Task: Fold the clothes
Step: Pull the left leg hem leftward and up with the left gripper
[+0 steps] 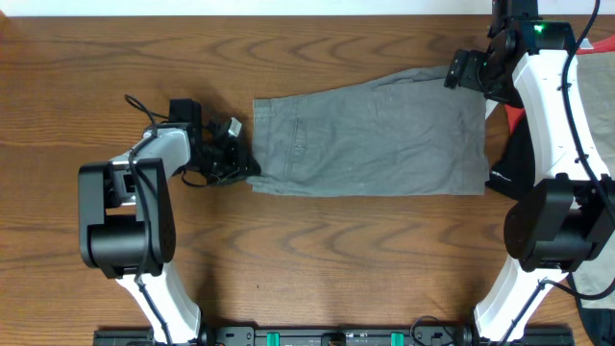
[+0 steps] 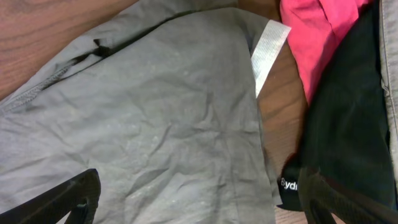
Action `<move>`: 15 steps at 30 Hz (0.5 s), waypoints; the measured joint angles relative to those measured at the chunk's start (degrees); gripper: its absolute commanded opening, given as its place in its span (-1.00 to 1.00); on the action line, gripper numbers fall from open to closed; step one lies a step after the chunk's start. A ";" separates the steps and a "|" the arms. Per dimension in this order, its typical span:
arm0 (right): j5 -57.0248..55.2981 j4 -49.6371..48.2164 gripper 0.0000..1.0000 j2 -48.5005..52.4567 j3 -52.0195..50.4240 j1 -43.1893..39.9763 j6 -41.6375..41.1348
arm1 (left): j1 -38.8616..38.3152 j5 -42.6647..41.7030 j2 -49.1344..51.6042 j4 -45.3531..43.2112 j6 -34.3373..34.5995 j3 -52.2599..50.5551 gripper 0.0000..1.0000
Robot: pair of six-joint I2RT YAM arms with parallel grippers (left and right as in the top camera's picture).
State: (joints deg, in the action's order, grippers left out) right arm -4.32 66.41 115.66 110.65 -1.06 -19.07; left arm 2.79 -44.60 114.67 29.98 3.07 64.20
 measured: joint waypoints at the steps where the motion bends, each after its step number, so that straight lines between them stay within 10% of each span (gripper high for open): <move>1: 0.02 0.00 0.99 0.00 0.00 0.00 0.00 | 0.00 -0.04 0.00 -0.02 -0.07 0.00 -0.88; 15: 0.02 0.00 0.98 0.00 0.00 0.00 0.00 | 7.39 8.72 -6.21 8.57 0.52 0.00 -0.88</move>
State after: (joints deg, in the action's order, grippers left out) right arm -4.29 66.41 115.66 110.65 -1.06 -19.07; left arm 10.17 -35.88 108.47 38.54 3.60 64.20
